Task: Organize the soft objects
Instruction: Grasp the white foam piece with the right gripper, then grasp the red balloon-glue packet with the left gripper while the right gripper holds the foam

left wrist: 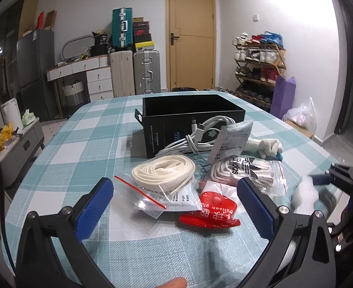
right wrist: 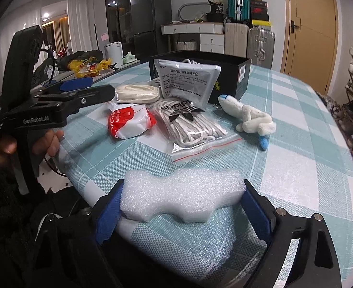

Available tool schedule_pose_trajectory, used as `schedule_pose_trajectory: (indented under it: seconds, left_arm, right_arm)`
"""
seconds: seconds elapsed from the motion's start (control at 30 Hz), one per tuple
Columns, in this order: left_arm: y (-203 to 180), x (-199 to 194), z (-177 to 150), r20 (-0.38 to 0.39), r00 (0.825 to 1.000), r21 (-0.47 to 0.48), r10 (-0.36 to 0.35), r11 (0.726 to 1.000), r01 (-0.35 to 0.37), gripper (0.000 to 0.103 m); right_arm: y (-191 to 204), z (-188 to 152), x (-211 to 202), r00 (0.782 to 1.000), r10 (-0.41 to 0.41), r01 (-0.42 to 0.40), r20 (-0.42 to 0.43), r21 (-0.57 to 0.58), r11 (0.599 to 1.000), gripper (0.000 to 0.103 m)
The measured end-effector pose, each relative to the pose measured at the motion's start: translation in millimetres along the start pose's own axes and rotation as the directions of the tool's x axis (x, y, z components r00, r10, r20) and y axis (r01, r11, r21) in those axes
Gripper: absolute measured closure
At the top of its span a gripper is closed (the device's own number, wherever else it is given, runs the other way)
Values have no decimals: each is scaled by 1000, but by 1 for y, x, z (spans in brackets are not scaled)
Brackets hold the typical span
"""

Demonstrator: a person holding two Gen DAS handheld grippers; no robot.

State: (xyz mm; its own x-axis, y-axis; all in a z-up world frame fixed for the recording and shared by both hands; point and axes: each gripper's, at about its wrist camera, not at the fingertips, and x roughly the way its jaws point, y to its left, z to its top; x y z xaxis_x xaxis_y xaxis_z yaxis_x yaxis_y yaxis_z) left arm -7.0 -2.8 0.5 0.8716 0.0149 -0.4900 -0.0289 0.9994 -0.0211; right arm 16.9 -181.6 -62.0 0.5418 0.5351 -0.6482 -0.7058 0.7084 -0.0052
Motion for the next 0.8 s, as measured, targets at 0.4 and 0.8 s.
schedule_pose_trajectory:
  seconds: [0.4,0.8]
  left_arm:
    - [-6,-5,-7,-50,994,30,-99,995,100,1]
    - [-39,-6,-2,-53,979,172,-199,964,205,29]
  right_arm:
    - [-6,8,-12,998,-13,11,62,31,999,11]
    - [-6,7,-11,998,5,-7,61,33,999,11]
